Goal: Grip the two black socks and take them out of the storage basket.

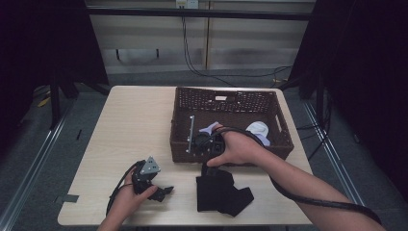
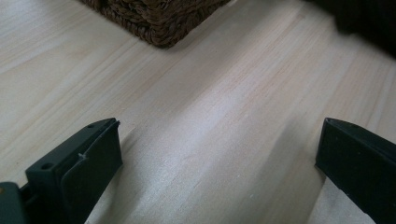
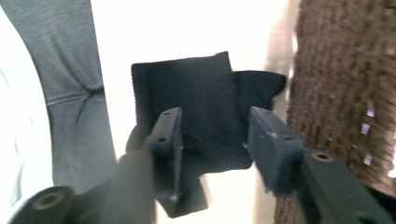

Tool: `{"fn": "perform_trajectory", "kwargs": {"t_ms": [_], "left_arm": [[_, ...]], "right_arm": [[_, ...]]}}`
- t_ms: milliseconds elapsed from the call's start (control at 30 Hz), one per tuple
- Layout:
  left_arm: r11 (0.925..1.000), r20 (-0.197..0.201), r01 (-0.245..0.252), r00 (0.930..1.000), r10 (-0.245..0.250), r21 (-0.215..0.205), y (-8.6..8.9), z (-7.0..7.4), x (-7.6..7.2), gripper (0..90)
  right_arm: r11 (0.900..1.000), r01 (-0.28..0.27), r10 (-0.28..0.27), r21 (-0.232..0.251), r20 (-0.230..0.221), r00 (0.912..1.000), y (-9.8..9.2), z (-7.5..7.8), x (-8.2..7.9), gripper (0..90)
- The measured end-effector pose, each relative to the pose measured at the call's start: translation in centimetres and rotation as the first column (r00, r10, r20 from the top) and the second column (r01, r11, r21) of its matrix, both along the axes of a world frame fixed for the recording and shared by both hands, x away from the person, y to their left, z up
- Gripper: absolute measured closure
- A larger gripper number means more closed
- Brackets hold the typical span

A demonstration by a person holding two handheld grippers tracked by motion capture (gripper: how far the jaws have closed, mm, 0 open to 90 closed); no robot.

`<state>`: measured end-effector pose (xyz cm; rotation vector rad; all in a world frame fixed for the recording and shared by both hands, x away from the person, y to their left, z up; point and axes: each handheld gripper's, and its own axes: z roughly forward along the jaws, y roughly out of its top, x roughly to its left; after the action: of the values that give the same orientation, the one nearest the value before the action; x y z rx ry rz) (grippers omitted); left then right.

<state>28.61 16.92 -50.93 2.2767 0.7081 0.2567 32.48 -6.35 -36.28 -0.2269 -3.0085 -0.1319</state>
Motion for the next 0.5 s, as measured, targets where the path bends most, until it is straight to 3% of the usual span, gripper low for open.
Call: {"fn": "perform_trajectory", "kwargs": {"t_ms": [100,500], "left_arm": [[1.0,-0.004,-0.001,1.0,0.001,-0.003,0.0,0.0,0.0,0.0],[1.0,0.005,-0.003,1.0,0.003,0.003,0.0,0.0,0.0,0.0]], "right_arm": [[1.0,0.019,-0.019,0.008,0.01,0.9998,-0.5,0.1,-0.2,45.9],[0.998,0.051,-0.052,0.033,0.026,0.9983,-2.6,0.1,-0.7,36.8]]}}
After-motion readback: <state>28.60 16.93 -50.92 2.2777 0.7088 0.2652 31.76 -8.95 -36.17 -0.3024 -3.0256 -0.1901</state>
